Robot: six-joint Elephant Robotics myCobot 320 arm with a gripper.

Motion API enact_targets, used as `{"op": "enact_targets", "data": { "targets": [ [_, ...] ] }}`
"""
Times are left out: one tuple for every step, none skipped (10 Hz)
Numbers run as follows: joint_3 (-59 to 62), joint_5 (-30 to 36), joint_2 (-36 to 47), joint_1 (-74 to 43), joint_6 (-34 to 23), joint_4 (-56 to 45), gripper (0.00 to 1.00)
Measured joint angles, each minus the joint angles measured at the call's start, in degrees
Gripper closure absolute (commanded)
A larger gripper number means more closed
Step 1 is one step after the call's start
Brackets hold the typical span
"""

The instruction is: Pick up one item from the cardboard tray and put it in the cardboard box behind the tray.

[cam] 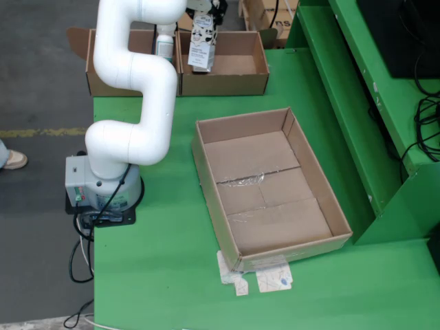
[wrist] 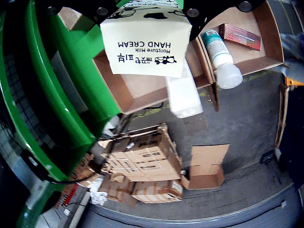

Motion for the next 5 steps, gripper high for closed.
{"op": "enact_targets", "data": {
  "targets": [
    [-0.09, -2.90, -1.93, 2.11, -1.41, 2.90, 1.00],
    [0.00, -7.74, -5.36, 3.70, -5.28, 10.20, 1.00],
    [-0.17, -19.16, -12.30, 4.40, -13.53, 23.46, 1.00],
    [-0.17, -19.16, -12.30, 4.57, -13.62, 26.71, 1.00],
    [0.00, -19.16, -13.71, 4.31, -15.02, 29.17, 1.00]
  ]
}}
